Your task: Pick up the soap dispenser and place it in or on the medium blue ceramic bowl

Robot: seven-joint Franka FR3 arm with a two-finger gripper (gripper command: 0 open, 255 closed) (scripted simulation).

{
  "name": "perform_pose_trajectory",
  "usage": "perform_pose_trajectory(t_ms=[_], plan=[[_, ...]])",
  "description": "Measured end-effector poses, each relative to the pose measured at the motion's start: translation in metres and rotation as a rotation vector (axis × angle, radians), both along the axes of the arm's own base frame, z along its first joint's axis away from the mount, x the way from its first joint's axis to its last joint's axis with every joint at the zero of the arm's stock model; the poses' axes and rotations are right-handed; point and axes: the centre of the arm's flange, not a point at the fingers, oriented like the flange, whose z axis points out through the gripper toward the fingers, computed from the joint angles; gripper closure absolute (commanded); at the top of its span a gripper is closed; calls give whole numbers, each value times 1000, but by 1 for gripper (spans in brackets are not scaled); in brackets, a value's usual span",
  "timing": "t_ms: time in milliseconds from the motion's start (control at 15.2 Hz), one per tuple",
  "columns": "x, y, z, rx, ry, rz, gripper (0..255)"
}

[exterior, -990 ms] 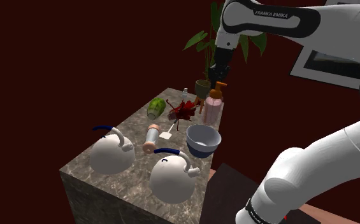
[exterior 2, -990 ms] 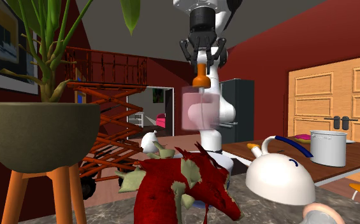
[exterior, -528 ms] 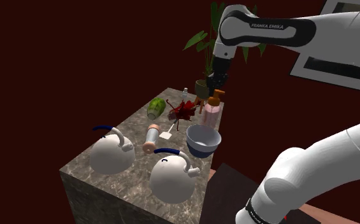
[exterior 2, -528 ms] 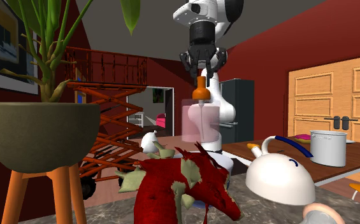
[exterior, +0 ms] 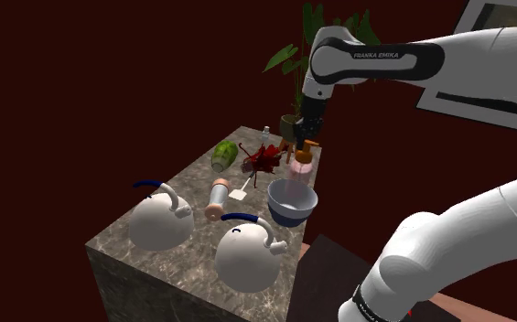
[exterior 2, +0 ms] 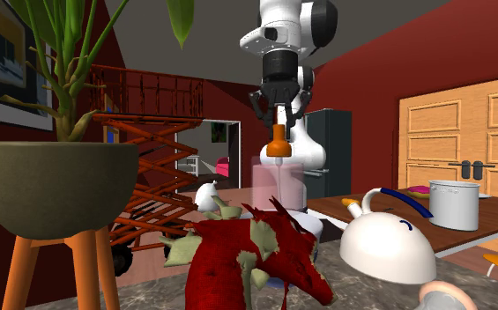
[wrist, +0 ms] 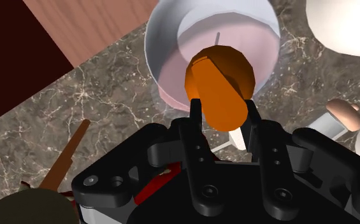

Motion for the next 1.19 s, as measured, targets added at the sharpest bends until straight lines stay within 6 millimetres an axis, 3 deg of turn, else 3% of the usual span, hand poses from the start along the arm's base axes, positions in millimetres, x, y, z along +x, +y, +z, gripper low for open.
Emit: perform_pose_trajectory(t_ms=[264,660,726,1188], plan=[[0,0,-20,0,0,0,255],[0,0,-23,0,0,0,255],[0,0,-23,0,0,0,0],[1,0,-17,0,-1,0,0]])
